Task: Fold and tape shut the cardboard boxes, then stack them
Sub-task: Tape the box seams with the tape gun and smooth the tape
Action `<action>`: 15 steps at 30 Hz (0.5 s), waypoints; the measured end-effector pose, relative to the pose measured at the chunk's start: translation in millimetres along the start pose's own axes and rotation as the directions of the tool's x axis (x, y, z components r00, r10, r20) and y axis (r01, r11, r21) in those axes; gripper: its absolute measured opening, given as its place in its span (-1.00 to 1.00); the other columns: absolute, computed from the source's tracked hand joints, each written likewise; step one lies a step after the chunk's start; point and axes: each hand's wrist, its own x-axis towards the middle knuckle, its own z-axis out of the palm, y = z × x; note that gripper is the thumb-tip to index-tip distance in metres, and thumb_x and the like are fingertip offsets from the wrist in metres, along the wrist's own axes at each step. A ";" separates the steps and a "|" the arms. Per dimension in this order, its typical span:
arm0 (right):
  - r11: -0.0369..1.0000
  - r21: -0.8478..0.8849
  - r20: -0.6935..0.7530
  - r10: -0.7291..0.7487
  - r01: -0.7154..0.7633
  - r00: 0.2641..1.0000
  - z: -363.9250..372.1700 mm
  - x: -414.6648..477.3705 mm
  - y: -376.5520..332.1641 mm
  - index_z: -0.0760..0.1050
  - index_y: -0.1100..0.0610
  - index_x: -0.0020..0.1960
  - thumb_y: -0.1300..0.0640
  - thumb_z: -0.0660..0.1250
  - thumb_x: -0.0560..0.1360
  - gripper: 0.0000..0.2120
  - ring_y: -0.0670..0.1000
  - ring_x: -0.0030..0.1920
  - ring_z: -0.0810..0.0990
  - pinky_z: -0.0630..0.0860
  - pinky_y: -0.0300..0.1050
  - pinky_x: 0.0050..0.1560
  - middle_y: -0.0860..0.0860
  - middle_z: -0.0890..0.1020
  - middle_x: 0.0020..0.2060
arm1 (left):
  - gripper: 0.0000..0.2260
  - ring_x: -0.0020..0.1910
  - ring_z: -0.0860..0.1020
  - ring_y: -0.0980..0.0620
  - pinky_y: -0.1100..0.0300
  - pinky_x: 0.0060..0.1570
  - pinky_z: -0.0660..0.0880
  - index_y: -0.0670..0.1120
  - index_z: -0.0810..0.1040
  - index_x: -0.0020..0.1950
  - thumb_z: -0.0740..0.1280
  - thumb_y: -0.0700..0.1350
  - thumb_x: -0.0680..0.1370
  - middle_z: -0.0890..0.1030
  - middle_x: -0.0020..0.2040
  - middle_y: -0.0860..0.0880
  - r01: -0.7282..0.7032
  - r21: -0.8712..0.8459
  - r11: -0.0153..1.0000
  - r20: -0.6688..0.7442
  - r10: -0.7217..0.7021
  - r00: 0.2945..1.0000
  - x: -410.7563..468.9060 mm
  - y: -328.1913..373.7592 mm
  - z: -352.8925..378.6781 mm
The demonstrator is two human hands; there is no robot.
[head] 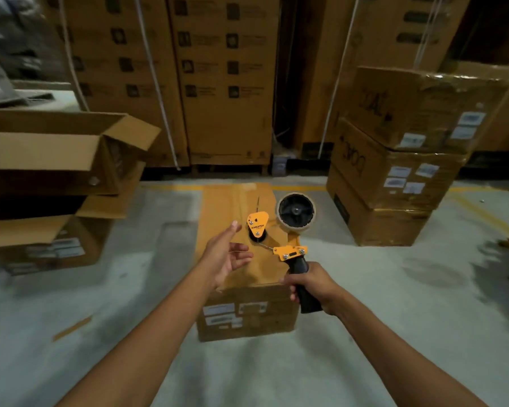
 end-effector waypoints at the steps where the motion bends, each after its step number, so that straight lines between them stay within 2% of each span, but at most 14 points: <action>1: 0.999 -0.036 0.016 -0.006 0.007 1.000 7.4 0.6 -5.2 0.49 0.27 -0.08 0.28 0.48 0.46 -0.83 0.04 -0.43 0.56 0.55 -0.11 -0.34 0.11 0.56 -0.40 | -0.62 -0.28 0.62 -0.06 0.19 -0.38 0.59 -0.07 0.52 0.29 0.25 0.17 0.62 0.54 -0.13 -0.18 0.013 -0.039 0.999 -0.007 -0.013 1.000 -4.1 2.7 -9.2; 4: 0.991 -0.130 0.065 -0.026 0.035 0.998 24.5 3.7 -15.5 0.49 0.26 -0.07 0.24 0.50 0.46 -0.81 0.03 -0.42 0.56 0.56 -0.08 -0.29 0.11 0.56 -0.40 | -0.59 -0.24 0.65 -0.10 0.20 -0.38 0.61 -0.19 0.53 0.18 0.23 0.15 0.64 0.61 -0.12 -0.23 0.054 -0.155 0.986 -0.024 -0.059 0.998 -12.8 8.5 -34.9; 6: 0.983 -0.173 0.094 -0.037 0.053 0.995 32.8 6.5 -19.4 0.50 0.27 -0.08 0.22 0.51 0.45 -0.79 0.04 -0.42 0.56 0.55 -0.07 -0.29 0.12 0.56 -0.39 | -0.64 -0.26 0.66 -0.11 0.21 -0.39 0.61 -0.25 0.52 0.15 0.25 0.06 0.66 0.66 -0.18 -0.23 0.079 -0.214 0.974 -0.012 -0.083 0.996 -16.1 10.3 -49.2; 8: 0.978 -0.202 0.111 -0.039 0.061 0.993 40.2 9.2 -22.3 0.50 0.27 -0.09 0.21 0.52 0.45 -0.79 0.04 -0.42 0.55 0.55 -0.06 -0.30 0.12 0.55 -0.39 | -0.72 -0.26 0.67 -0.12 0.21 -0.39 0.62 -0.29 0.51 0.21 0.27 -0.09 0.65 0.65 -0.14 -0.25 0.107 -0.253 0.962 0.006 -0.109 0.994 -16.5 9.6 -61.4; 11: 0.971 -0.230 0.123 -0.030 0.058 0.992 50.0 15.4 -26.1 0.50 0.26 -0.10 0.20 0.52 0.45 -0.78 0.04 -0.43 0.55 0.54 -0.05 -0.30 0.11 0.55 -0.40 | -0.80 -0.19 0.68 -0.17 0.19 -0.36 0.64 -0.32 0.49 0.21 0.25 -0.28 0.62 0.63 -0.04 -0.31 0.160 -0.299 0.941 0.011 -0.164 0.986 -12.7 6.9 -78.1; 15: 0.967 -0.249 0.121 -0.017 0.047 0.992 55.3 25.5 -31.6 0.49 0.27 -0.03 0.15 0.48 0.50 -0.77 0.04 -0.43 0.54 0.54 -0.12 -0.37 0.11 0.56 -0.39 | -0.84 -0.20 0.68 -0.17 0.17 -0.30 0.66 -0.30 0.47 0.19 0.24 -0.33 0.62 0.59 -0.02 -0.35 0.237 -0.268 0.934 0.002 -0.245 0.969 -4.8 1.9 -96.6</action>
